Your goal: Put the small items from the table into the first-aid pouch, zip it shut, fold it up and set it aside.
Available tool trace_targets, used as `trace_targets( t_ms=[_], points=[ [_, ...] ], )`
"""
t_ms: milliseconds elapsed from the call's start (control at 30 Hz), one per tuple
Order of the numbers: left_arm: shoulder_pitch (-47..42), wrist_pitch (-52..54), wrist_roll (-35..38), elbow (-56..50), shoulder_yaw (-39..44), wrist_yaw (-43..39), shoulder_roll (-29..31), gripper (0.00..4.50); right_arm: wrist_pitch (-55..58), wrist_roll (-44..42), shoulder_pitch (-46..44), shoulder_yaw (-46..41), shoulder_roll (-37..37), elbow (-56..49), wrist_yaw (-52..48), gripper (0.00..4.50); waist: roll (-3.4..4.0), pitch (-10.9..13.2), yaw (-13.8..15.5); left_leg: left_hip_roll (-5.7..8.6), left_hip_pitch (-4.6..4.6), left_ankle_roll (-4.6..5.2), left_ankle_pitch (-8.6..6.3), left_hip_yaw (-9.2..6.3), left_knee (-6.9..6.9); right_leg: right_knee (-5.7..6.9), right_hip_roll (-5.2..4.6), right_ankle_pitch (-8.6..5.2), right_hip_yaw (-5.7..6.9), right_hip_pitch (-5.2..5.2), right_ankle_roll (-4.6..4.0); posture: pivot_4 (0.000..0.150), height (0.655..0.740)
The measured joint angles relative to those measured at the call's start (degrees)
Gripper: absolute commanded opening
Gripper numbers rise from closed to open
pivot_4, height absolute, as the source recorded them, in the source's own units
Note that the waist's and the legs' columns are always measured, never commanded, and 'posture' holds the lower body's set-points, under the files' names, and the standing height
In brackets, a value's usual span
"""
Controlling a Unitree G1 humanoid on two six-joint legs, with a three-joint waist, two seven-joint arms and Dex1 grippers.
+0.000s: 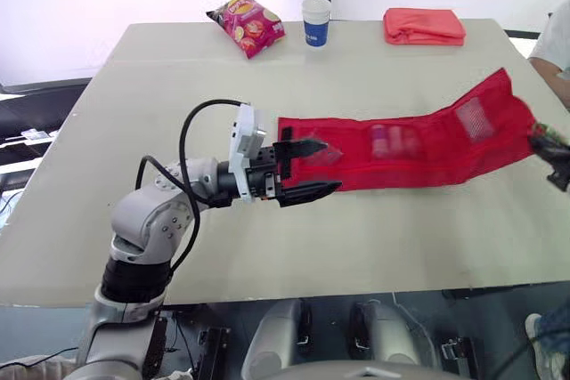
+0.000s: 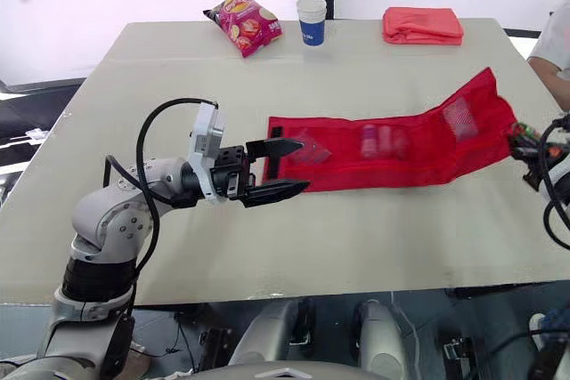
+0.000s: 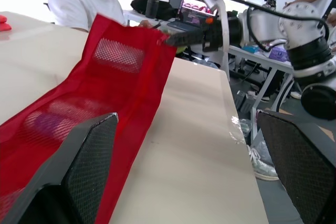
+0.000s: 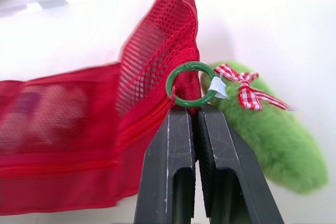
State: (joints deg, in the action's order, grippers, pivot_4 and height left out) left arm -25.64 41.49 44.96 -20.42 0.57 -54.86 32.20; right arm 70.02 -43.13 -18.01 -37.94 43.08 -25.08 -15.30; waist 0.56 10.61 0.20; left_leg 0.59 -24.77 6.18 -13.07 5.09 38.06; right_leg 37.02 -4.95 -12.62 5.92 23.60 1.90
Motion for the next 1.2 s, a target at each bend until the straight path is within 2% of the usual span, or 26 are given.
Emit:
trace_targets(
  t_ms=[100,200,267,400,467,500,533,567,667,700,800,1000,1200],
  points=[
    [-0.1,-0.6,-0.2,0.6,-0.1,0.0,-0.1,4.5,1.5,-2.6,-4.5,6.7,-0.4,-4.5,-0.4,0.07,-0.02,0.0,-0.3,-0.05,-0.03,0.0,0.0,-0.03,0.0,0.0,0.02,0.0,0.01,0.02,-0.02,0.15,0.74],
    [0.0,-0.8,-0.5,0.9,-0.1,0.0,-0.1,4.5,1.8,-1.6,-6.1,17.0,-3.1,-7.8,1.2,0.07,-0.11,0.0,-0.2,-0.04,-0.07,-0.01,-0.01,-0.03,0.0,-0.08,-0.01,0.09,0.01,0.02,-0.18,0.15,0.74],
    [0.2,-0.8,-0.5,0.8,0.1,0.0,0.1,4.5,0.5,2.8,-6.1,27.5,-4.8,-7.5,3.1,0.07,-0.13,0.0,0.0,0.01,-0.1,-0.01,-0.01,-0.02,0.02,-0.09,-0.06,0.1,0.02,0.03,-0.18,0.15,0.74],
    [1.4,-0.8,-0.5,0.7,0.2,0.1,0.6,4.5,-3.6,10.8,-6.1,39.4,-9.9,-2.5,6.3,0.07,-0.14,0.0,0.6,0.05,-0.16,-0.14,-0.07,-0.02,0.05,-0.09,-0.09,0.11,0.03,0.1,-0.18,0.15,0.74],
    [1.6,-0.8,-0.5,0.7,0.6,0.3,1.2,4.5,-5.2,13.5,-6.1,42.7,-10.3,-0.8,6.0,0.71,-0.15,0.0,0.7,0.07,-0.16,-0.14,-0.07,-0.04,0.06,-0.09,-0.1,0.11,0.06,0.08,-0.17,0.15,0.74],
    [1.8,-0.8,-0.5,0.7,1.3,0.5,1.5,4.5,-5.6,14.0,-6.0,43.2,-10.1,-0.6,4.8,1.24,-0.15,0.0,0.7,0.08,-0.15,-0.14,-0.07,-0.04,0.06,-0.09,-0.11,0.12,0.07,0.06,-0.16,0.15,0.74],
    [1.8,-0.8,-0.5,0.7,1.3,0.6,1.5,4.5,-5.7,14.1,-5.9,43.2,-10.1,-0.6,4.5,1.51,-0.15,0.0,0.7,0.08,-0.15,-0.17,-0.09,-0.03,0.06,-0.09,-0.11,0.11,0.07,0.05,-0.15,0.15,0.74],
    [2.2,-0.8,-0.5,0.5,1.3,1.0,1.5,4.5,-5.7,13.8,-5.6,42.4,-9.8,-1.0,3.4,2.06,-0.15,0.0,0.7,0.08,-0.15,-0.21,-0.11,-0.04,0.06,-0.09,-0.11,0.11,0.07,0.05,-0.15,0.15,0.74],
    [4.0,-0.7,-0.5,0.3,1.4,1.7,1.5,4.5,-5.3,11.9,-3.8,38.9,-8.3,-2.9,0.3,3.32,-0.15,0.0,0.7,0.07,-0.14,-0.23,-0.12,-0.07,0.05,-0.09,-0.1,0.1,0.1,0.05,-0.15,0.15,0.74],
    [4.8,-0.7,-0.5,0.3,1.6,2.2,1.5,4.5,-4.5,9.0,-2.2,35.4,-6.9,-5.5,-2.5,3.32,-0.17,0.0,0.7,0.06,-0.14,-0.24,-0.13,-0.1,0.05,-0.1,-0.09,0.08,0.13,0.04,-0.11,0.15,0.74],
    [5.4,-0.7,-0.5,0.3,1.8,2.7,1.5,4.5,-3.7,6.0,-0.2,32.8,-5.4,-8.5,-5.5,3.32,-0.17,0.0,0.6,0.03,-0.11,-0.25,-0.14,-0.11,0.03,-0.1,-0.09,0.0,0.14,0.02,0.01,0.15,0.74],
    [7.9,1.9,1.5,1.9,4.3,4.8,1.4,4.5,-4.6,-0.6,10.6,20.8,1.7,-15.9,-14.2,3.32,-0.21,0.0,0.7,0.04,-0.13,-0.24,-0.16,-0.18,0.02,-0.19,-0.15,0.0,0.17,-0.02,0.02,0.15,0.74],
    [8.2,8.8,4.7,8.2,9.8,11.2,1.4,4.5,-16.2,-3.5,13.3,12.9,-0.4,-17.8,-20.3,3.32,-0.25,0.1,0.7,0.0,-0.11,-0.25,-0.16,-0.21,-0.01,-0.19,-0.13,0.0,0.2,-0.01,0.02,0.15,0.74]
  ],
)
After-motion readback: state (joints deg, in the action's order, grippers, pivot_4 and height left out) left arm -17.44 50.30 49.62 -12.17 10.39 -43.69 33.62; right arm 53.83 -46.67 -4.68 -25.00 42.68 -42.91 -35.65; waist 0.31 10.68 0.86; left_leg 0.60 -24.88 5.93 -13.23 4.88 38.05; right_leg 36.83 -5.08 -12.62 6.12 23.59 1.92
